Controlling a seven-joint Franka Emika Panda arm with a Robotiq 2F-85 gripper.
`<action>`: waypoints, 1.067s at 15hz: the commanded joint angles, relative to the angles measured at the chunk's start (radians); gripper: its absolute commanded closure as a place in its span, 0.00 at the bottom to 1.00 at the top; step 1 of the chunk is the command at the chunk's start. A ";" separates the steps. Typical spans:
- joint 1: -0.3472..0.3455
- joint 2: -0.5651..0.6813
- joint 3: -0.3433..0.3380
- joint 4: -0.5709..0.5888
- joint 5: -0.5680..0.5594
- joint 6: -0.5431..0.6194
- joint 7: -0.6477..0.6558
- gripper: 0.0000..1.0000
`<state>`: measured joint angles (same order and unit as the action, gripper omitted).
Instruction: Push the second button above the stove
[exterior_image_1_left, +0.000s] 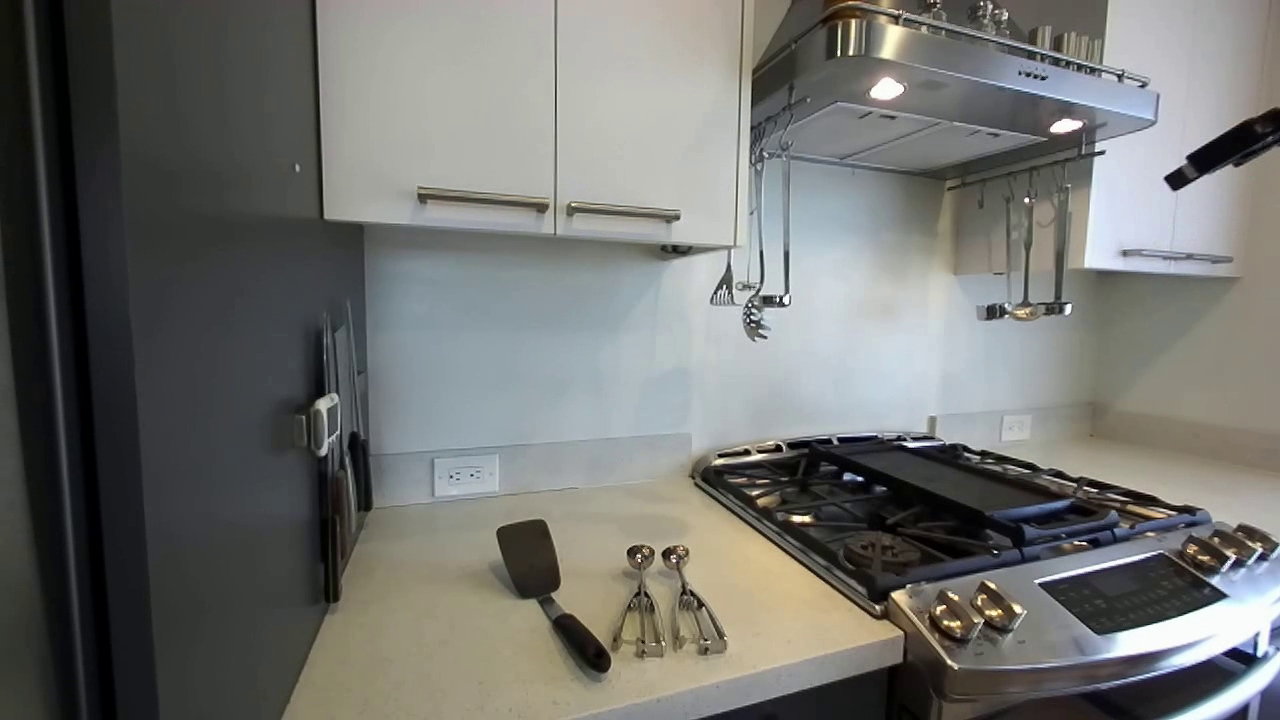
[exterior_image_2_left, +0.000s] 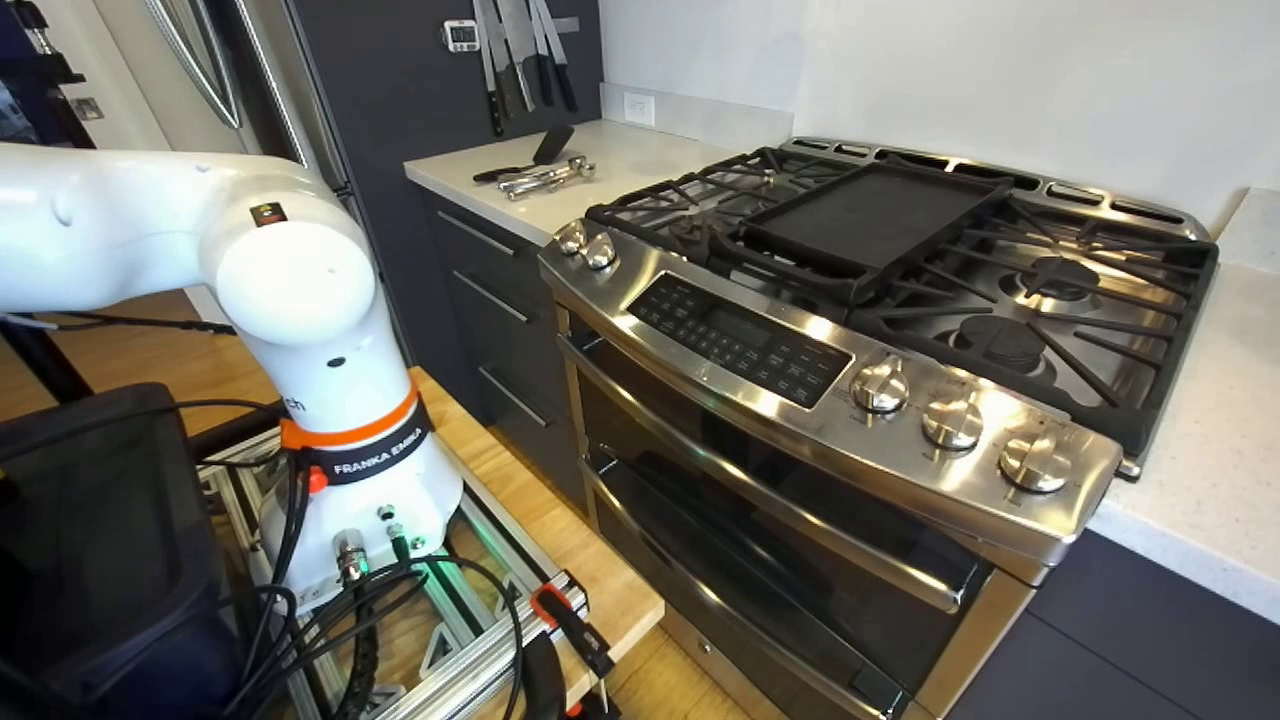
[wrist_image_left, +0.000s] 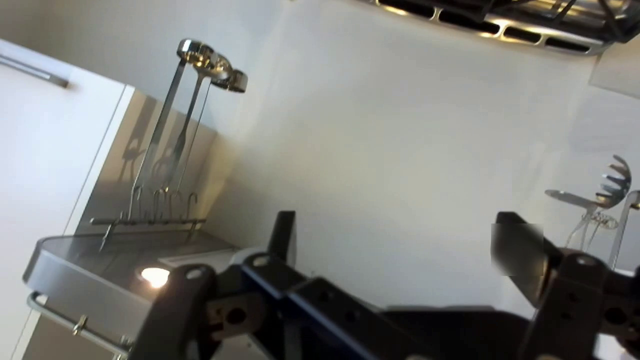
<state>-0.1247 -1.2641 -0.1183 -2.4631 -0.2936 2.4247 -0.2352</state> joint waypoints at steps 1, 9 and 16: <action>0.063 0.045 -0.042 0.119 -0.010 0.036 -0.082 0.00; 0.131 0.111 -0.045 0.295 0.020 0.057 -0.091 0.00; 0.123 0.110 -0.042 0.286 0.018 0.057 -0.090 0.00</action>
<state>0.0011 -1.1561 -0.1614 -2.1799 -0.2802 2.4835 -0.3215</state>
